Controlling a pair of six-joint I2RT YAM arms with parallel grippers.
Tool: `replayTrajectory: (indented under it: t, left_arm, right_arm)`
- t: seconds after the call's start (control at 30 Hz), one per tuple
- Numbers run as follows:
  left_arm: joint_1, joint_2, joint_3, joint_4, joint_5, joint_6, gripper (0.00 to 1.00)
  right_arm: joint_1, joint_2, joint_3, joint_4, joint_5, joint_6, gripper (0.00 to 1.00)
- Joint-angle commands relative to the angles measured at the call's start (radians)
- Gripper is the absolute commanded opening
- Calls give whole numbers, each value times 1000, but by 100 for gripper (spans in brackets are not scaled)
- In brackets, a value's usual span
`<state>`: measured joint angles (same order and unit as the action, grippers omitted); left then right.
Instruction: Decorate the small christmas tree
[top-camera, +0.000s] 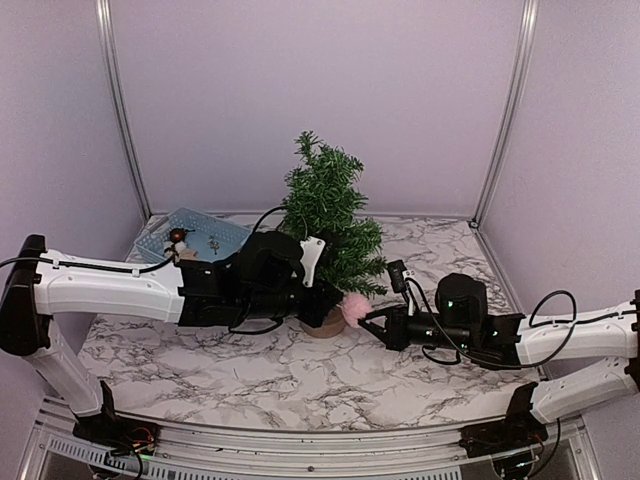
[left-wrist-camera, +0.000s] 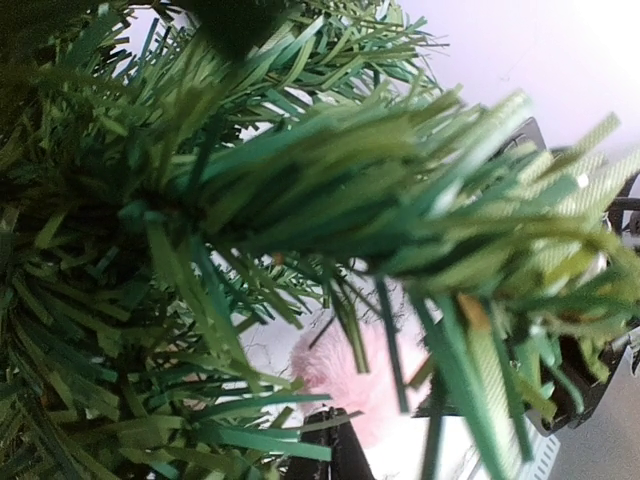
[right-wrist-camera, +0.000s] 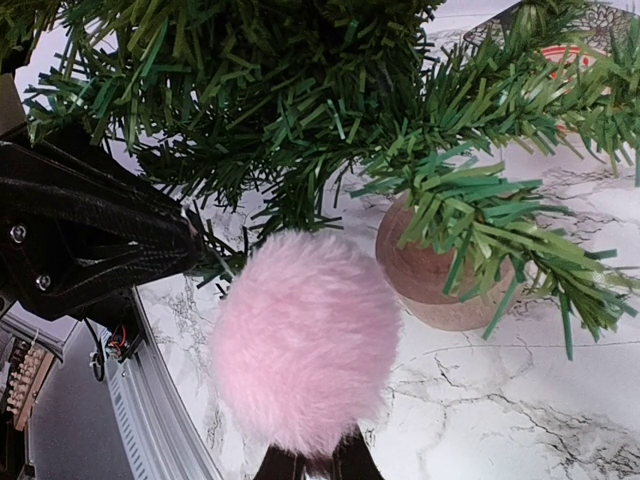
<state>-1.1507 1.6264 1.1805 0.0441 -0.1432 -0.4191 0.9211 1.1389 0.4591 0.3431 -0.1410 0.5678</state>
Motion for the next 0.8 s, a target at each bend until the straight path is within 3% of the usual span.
replayTrajectory:
  t: [0.0, 0.77]
  left_arm:
    - [11, -46, -26, -10, -28, -20, 0]
    - [28, -141, -171, 139, -9, -70, 0]
  right_arm:
    - [-7, -3, 24, 12, -2, -13, 0]
    - [-7, -2, 24, 10, 0, -12, 0]
